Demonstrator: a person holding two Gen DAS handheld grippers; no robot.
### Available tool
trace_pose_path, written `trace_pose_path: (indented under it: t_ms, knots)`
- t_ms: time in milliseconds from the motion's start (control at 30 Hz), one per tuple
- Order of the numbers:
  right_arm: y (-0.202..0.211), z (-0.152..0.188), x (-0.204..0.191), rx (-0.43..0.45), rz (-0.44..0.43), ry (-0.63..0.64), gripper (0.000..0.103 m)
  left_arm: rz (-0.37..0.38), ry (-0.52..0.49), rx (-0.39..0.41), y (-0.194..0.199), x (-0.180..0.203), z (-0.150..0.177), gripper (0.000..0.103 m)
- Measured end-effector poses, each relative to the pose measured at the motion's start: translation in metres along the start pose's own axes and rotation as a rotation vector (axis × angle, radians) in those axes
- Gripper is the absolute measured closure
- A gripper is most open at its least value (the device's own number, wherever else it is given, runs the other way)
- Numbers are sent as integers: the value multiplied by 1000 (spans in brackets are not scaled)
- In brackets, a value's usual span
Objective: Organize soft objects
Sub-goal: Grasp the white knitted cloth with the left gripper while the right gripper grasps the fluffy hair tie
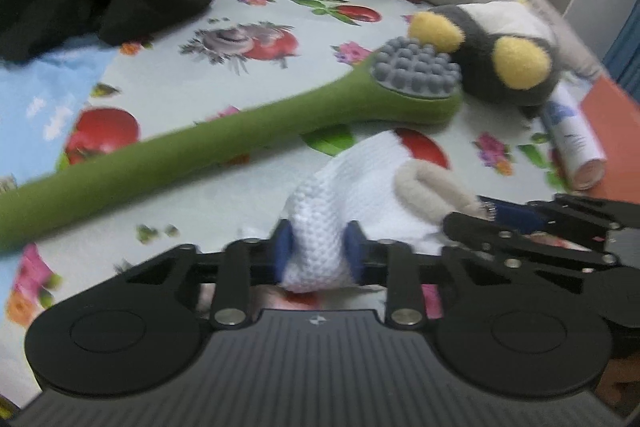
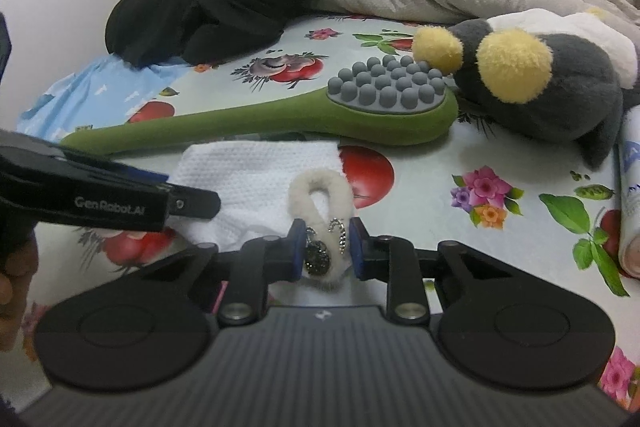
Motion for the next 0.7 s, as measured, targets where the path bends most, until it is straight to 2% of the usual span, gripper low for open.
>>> trace_pose_path:
  t_ms: [67,133,400,700]
  knots:
    - [6,1,2,1,7,-2,77,21,31,2,4,4,5,85]
    - [16,1,4,9,13,-4,77,24,46,7,9,10,11,87]
    - [59,13,20,10,68,-27,80,7,126,27,33,31,43,87]
    - [107,49,48,-27,136,-69,82,14,199,33,62,56,78,87]
Point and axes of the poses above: each gripper's, at about its wrist camera, not at the fingertips, and y roughly against the way its jaws point, x to its right, z to its underside, the point moved 9 cm from there along -y, roughly the way its jaws point, and after that the axes turned 10 degrees about z, right-handed, at the moved point
